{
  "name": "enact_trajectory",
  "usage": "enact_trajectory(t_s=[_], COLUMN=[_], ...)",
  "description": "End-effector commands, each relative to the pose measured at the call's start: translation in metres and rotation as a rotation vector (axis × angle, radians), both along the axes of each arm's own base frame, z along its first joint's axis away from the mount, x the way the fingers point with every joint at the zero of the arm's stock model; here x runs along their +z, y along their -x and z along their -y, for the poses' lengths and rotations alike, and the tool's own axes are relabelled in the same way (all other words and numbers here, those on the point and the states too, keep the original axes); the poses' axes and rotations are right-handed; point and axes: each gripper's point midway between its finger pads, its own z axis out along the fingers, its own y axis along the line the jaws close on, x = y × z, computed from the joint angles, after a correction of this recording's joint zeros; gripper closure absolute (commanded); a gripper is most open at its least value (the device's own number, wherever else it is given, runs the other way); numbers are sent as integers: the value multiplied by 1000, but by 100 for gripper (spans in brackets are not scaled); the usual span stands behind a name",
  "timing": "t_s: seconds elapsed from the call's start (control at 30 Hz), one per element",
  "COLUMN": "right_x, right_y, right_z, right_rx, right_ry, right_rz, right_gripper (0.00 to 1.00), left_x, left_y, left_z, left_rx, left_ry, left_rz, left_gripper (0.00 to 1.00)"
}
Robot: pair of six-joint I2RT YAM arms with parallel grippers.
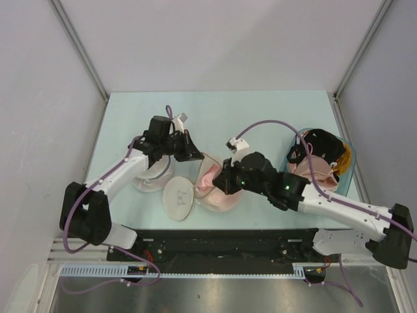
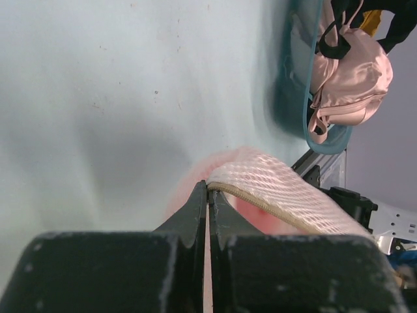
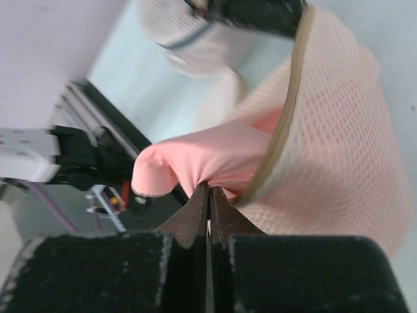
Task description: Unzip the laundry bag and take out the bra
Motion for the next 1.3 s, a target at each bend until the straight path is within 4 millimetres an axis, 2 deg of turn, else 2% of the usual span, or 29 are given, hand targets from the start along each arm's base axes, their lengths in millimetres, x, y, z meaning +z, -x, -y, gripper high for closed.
enact_trajectory(t_s=[0.0,0.1,0.2,0.27,0.4,0.47,0.6,0.77,0.83,0.93,1.03,1.07,1.27], right_x=[95,139,168,181,203,201,171,125,115,137,166,172,216], right_y=[8,12,2,-10,-22,-29,-54,-70,-69,-50,-35,-30,1], right_z=[-10,-5,7,18,24,22,3,-24,-32,-41,-39,-38,-27], right_rx=[78,99,57,3,-24,-36,-66,-55,-30,54,106,122,230], right_ry=[-301,-442,-537,-582,-675,-678,-635,-554,-555,-626,-703,-720,-841], right_rz=[154,212,256,265,284,277,204,120,74,94,110,108,142], right_gripper=[100,100,100,100,100,100,100,100,100,100,100,100,100], left_x=[-10,-21,-28,-31,-30,-28,-8,47,61,72,63,55,35], left_y=[7,9,13,16,23,25,32,35,37,36,33,33,33], left_z=[5,7,10,12,17,20,27,25,23,22,23,26,31], left_rx=[-49,-54,-62,-64,-81,-85,-118,-110,-108,-102,-97,-108,-117], left_ry=[-5,-10,-13,-12,-5,6,47,85,90,94,89,93,107], left_rz=[-9,-31,-48,-53,-53,-57,-37,82,111,139,119,93,44], left_gripper=[100,100,100,100,100,100,100,100,100,99,100,100,100])
